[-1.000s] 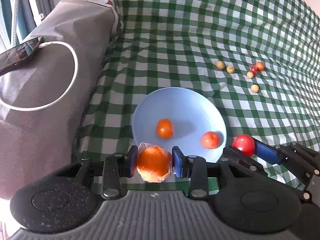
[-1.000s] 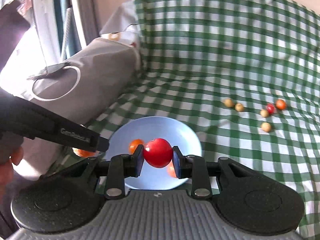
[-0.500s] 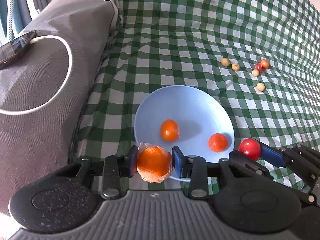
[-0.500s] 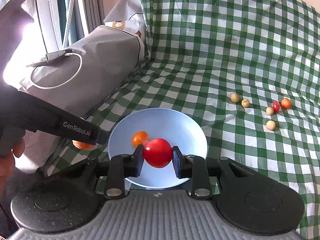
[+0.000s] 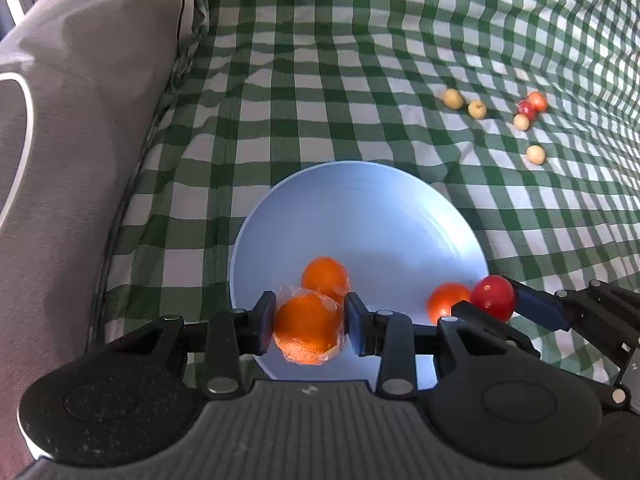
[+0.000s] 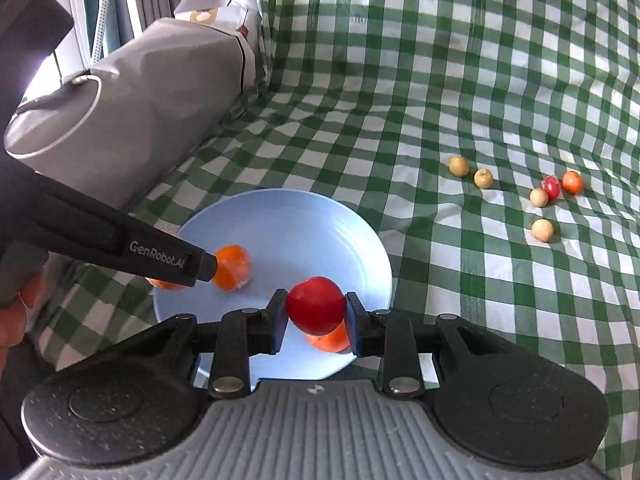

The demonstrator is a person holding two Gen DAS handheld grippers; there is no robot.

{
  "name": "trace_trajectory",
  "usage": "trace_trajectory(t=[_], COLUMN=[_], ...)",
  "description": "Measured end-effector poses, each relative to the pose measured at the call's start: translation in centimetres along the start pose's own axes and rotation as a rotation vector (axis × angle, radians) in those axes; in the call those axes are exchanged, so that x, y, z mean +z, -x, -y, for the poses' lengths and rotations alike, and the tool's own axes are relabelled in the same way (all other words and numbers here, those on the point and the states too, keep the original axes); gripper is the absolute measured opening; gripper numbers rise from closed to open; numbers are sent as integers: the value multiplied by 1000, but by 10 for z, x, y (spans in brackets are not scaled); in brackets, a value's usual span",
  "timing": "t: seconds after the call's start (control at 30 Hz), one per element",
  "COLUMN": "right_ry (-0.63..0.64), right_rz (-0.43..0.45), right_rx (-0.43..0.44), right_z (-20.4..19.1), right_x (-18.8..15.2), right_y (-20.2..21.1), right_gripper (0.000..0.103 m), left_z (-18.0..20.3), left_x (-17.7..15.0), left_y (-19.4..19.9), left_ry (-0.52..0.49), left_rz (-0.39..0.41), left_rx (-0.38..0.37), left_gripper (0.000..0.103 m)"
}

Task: Organize fruits
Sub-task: 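Carry both fruits over the blue plate and open both tools to release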

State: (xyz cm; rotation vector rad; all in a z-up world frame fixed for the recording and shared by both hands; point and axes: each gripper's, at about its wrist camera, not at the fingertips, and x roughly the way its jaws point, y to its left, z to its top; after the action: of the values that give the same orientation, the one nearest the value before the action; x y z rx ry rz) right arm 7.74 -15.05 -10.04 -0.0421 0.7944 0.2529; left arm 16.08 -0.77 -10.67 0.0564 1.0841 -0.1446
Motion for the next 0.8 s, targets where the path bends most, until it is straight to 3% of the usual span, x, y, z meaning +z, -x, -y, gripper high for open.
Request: trace_trajectory(t=[0.47,0.53,0.6,0.67,0.8], right_ry=[6,8,7,9,42], right_rz=[-38,-39,-38,-42,-38], right_rx=[-4,-4,-4,-11,-44], right_z=[10,12,12,12,9], right_x=[8,8,10,11,12], right_y=[-42,-45,-46,-43,-25], right_gripper=[31,31,33,50,80], left_z=[6,6,7,9,13], left_x=[18,19,20,21,21], left_y=[-23,-22,-17,-7,12], left_ry=[-17,-18,-24,-35,-57], left_rz=[-11,5,42,88,115], left_rx=[-20,-16,-27,-20,-2], left_gripper=[41,51,88,103,103])
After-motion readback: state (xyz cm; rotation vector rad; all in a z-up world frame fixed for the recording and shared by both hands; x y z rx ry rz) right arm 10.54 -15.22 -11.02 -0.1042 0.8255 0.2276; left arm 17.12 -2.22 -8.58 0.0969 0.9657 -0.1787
